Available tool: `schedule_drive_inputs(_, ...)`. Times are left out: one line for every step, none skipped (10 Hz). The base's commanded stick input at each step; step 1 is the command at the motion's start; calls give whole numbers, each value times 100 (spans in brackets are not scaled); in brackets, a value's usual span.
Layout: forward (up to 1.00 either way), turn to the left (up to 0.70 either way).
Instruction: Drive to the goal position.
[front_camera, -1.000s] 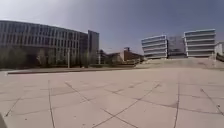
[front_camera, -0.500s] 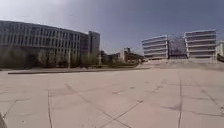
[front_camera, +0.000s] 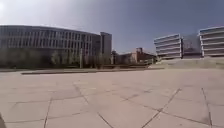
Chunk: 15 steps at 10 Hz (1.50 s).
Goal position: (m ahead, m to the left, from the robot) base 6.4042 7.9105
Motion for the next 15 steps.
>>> schedule_drive_inputs(70,0)
schedule_drive_inputs(70,0)
schedule_drive_inputs(70,0)
schedule_drive_inputs(70,0)
schedule_drive_inputs(70,0)
schedule_drive_inputs(70,0)
schedule_drive_inputs(70,0)
schedule_drive_inputs(70,0)
schedule_drive_inputs(70,0)
schedule_drive_inputs(70,0)
schedule_drive_inputs(70,1)
schedule_drive_inputs(70,27)
schedule_drive_inputs(70,34)
schedule_drive_inputs(70,35)
schedule_drive_inputs(70,35)
